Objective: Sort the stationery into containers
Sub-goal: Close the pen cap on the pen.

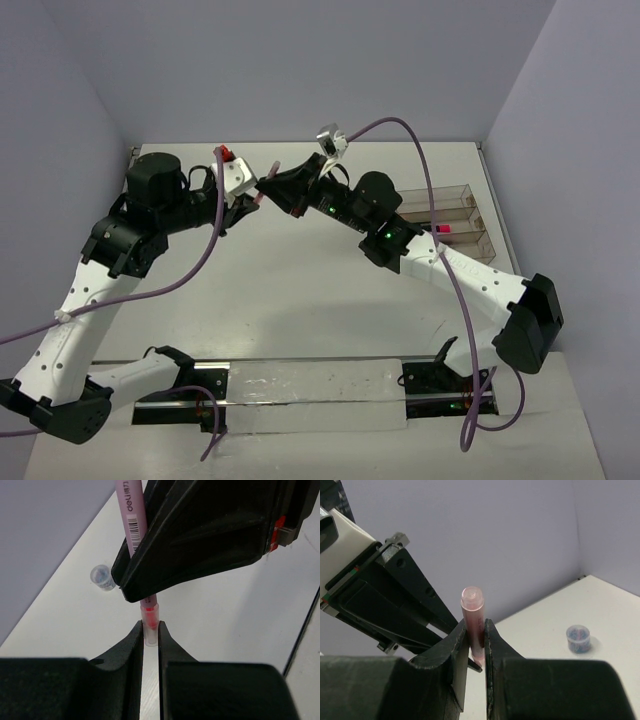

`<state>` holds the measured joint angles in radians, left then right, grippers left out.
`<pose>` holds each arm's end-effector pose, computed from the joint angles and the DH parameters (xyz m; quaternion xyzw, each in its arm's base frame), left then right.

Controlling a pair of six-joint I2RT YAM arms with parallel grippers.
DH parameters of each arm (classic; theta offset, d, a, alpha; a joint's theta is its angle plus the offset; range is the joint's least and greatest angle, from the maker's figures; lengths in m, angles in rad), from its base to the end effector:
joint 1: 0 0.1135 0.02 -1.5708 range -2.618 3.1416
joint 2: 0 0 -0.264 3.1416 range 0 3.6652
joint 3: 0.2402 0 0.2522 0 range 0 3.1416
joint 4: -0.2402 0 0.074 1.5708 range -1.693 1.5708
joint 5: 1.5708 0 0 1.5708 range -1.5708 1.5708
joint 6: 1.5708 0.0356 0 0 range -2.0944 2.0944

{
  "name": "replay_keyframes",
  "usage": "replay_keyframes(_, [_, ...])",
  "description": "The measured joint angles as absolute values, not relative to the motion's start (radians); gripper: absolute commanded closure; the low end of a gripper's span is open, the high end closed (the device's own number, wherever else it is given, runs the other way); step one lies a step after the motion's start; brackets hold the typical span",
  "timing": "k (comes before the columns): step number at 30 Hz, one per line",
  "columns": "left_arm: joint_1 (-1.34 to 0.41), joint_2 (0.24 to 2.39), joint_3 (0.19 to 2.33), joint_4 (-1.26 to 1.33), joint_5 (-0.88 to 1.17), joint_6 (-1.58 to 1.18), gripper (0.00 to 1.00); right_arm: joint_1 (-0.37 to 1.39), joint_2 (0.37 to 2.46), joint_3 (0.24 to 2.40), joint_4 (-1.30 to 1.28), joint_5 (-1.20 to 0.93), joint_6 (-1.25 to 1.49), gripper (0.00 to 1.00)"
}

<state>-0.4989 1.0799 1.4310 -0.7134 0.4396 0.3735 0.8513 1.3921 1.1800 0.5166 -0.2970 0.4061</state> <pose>0.1721 -0.1110 0.4493 0.4516 0.6756 -0.2138 0.5421 0.2085 0.2538 0.4128 -0.2455 0.5444 0.5397 0.5934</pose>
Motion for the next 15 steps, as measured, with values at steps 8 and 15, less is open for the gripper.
replay_keyframes(8, [-0.514,1.091,1.445,-0.760,0.397,0.494,1.00,0.853,1.392,1.207,0.437,-0.338,0.317,1.00])
replay_keyframes(15, [-0.522,1.094,1.473,-0.813,0.383,0.514,1.00,0.853,1.394,1.214,0.425,-0.389,0.277,1.00])
